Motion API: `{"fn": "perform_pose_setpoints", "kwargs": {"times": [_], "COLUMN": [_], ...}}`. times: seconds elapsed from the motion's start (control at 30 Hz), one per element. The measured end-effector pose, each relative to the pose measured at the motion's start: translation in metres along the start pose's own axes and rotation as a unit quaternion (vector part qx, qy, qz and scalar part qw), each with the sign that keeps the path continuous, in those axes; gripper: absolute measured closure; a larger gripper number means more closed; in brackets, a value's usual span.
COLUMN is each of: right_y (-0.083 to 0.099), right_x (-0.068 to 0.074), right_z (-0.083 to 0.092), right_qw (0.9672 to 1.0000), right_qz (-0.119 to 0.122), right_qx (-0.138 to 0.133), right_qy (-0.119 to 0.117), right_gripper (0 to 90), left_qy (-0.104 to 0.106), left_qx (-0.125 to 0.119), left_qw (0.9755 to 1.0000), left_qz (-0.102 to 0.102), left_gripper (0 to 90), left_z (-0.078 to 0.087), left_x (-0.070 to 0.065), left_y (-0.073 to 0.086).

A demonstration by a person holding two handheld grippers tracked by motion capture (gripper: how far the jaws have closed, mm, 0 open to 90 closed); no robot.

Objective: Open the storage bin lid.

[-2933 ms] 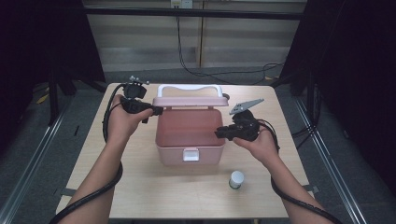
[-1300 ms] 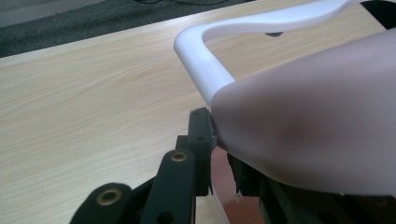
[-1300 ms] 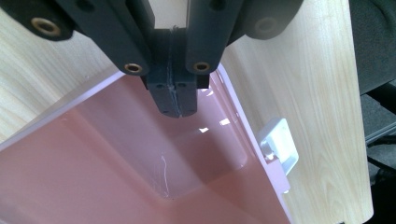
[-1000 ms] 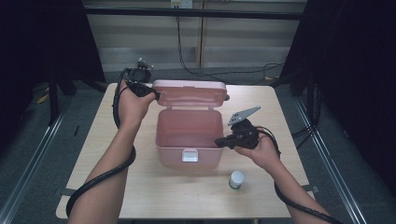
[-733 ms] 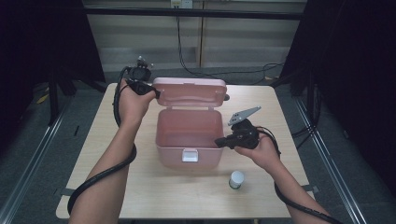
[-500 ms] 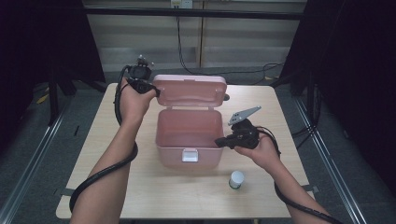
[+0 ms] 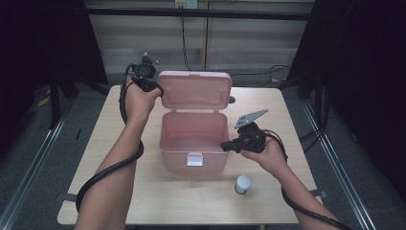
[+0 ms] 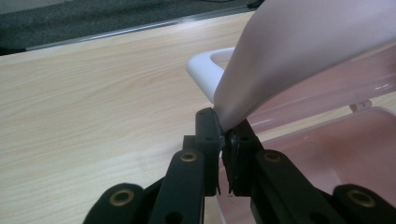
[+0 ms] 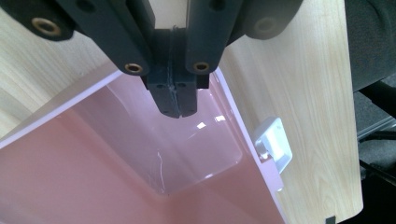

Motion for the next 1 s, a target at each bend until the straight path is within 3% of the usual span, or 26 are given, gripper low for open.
{"fn": "perform_pose_setpoints", "kwargs": {"times": [1.0], "right_y": [0.001], "right_x": [-0.002], "right_z": [-0.006], "right_qw": [0.9999], "right_qz": [-0.002], "right_qx": [-0.002], "right_qy": [-0.014], "right_gripper": [90.0], "left_qy": [0.002], "left_qx": [0.003], "left_qw": [0.9999], "left_qz": [0.012], "left_gripper": [87.7], "left_z": [-0.019], "left_x": [0.013], "left_y": [-0.014]}}
Point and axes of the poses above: each handheld gripper's, and its own axes: z roughly backward along the jaws, y roughly out of its underside, x roughly to its left, the point moved 3 cm from there along -z, roughly forward along the jaws, and after that the axes turned 12 degrees about -z, right-handed, at the moved point
